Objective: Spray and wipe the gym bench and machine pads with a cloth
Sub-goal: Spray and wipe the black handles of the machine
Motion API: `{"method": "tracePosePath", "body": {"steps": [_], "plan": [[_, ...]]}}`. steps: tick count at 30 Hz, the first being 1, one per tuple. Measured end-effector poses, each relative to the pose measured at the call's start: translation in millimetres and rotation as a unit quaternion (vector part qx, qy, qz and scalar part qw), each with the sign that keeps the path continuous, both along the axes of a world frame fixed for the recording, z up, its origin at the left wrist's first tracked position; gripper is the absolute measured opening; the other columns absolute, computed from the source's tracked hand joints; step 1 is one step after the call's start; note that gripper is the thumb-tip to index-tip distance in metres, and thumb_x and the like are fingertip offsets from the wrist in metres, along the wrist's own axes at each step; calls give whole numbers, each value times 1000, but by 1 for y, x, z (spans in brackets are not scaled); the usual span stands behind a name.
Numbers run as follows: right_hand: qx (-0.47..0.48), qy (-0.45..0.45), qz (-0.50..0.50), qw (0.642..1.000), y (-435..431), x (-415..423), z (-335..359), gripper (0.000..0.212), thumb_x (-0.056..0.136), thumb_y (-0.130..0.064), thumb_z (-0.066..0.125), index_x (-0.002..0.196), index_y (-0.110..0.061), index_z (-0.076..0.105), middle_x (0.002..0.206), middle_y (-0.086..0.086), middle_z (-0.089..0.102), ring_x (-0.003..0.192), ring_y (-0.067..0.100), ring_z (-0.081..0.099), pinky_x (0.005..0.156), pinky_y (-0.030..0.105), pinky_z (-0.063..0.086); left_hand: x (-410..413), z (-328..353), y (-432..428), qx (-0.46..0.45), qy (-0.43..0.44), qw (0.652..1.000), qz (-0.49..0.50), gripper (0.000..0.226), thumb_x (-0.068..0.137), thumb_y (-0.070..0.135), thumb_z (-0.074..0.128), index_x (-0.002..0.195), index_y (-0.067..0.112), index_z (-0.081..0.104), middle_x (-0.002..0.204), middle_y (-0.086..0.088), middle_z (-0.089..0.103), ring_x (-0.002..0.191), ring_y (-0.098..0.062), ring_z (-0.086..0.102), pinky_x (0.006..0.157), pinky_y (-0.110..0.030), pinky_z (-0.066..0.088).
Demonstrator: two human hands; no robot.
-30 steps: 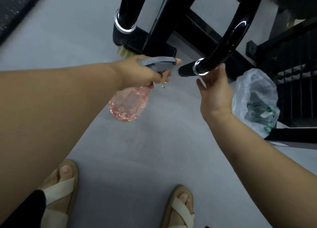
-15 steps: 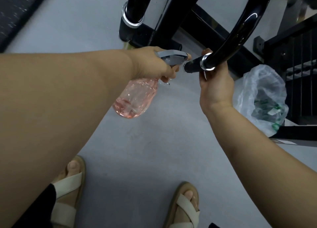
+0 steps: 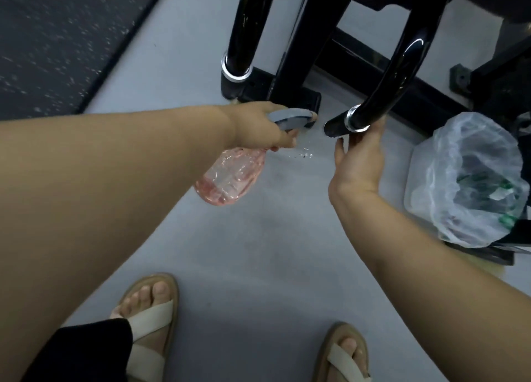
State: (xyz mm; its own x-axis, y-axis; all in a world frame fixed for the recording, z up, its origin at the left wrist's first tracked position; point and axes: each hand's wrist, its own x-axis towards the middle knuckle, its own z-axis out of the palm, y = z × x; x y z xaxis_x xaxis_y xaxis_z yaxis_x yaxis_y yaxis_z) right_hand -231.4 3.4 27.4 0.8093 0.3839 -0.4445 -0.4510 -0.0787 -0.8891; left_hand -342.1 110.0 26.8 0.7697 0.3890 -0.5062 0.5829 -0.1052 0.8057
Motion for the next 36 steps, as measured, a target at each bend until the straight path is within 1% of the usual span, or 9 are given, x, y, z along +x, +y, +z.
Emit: {"method": "tracePosePath", "body": {"steps": [4, 10, 16, 20, 25, 27, 29, 32, 36], "plan": [[2, 66, -10, 998, 4, -16, 1, 43, 99, -46, 33, 135, -27, 43, 133, -11, 47, 113, -1, 49, 108, 23, 27, -22, -7, 2, 64, 36, 997, -26, 41, 87, 32, 62, 126, 35, 50, 112, 3, 60, 104, -15, 58, 98, -34, 46], [14, 132, 108, 985, 7, -63, -9, 56, 101, -44, 25, 150, -18, 16, 155, -5, 20, 141, 12, 24, 113, 28, 19, -90, -18, 15, -4, -30, 992, 126, 24, 90, 21, 61, 112, 29, 57, 106, 8, 60, 80, -8, 63, 72, -21, 53], [18, 47, 224, 973, 64, -94, -24, 39, 98, -32, 42, 137, -28, 47, 141, -12, 46, 131, 4, 39, 113, 30, 29, -114, -36, 31, -14, -55, 970, 238, 28, 89, 19, 62, 116, 25, 60, 106, 5, 63, 84, -8, 62, 64, -10, 46], [27, 35, 199, 979, 87, -96, -23, 31, 94, -37, 47, 121, -28, 60, 121, -14, 60, 115, -1, 50, 100, 22, 36, -108, -35, 47, 21, -78, 965, 251, 14, 87, 22, 63, 101, 19, 64, 94, 3, 63, 84, -9, 57, 67, -22, 42], [9, -12, 184, 983, 85, -99, -20, 45, 84, -32, 43, 121, -11, 56, 126, 16, 56, 120, 28, 52, 105, 41, 40, -109, -32, 55, 52, -107, 965, 234, 21, 88, 13, 58, 108, 15, 65, 105, -5, 68, 100, -19, 63, 91, -34, 50], [7, 61, 142, 988, 87, -93, -31, 42, 69, -46, 39, 107, -43, 59, 124, 22, 52, 123, 37, 47, 104, 45, 40, -112, -30, 55, 58, -123, 971, 195, 20, 88, 10, 57, 107, 12, 64, 107, -10, 66, 101, -25, 61, 91, -38, 47], [-21, -16, 212, 977, 88, -96, -29, 36, 69, -46, 44, 101, -56, 58, 130, 14, 51, 127, 29, 46, 108, 42, 37, -116, -28, 56, 44, -131, 974, 178, 23, 85, 14, 58, 107, 11, 63, 110, -14, 63, 103, -29, 58, 91, -43, 47], [66, 56, 176, 981, 85, -94, -30, 37, 96, -26, 43, 131, -18, 54, 137, 0, 53, 127, 9, 47, 110, 34, 35, -117, -25, 55, 41, -144, 977, 152, 26, 81, 15, 57, 106, 12, 64, 108, -11, 65, 101, -25, 59, 89, -37, 47], [71, 73, 176, 979, 85, -96, -28, 38, 99, -26, 41, 133, -14, 51, 136, -3, 54, 125, 6, 49, 108, 31, 37, -116, -24, 51, 95, -157, 970, 157, 9, 89, 12, 59, 97, 9, 64, 97, -10, 67, 89, -17, 62, 74, -23, 48]]}}
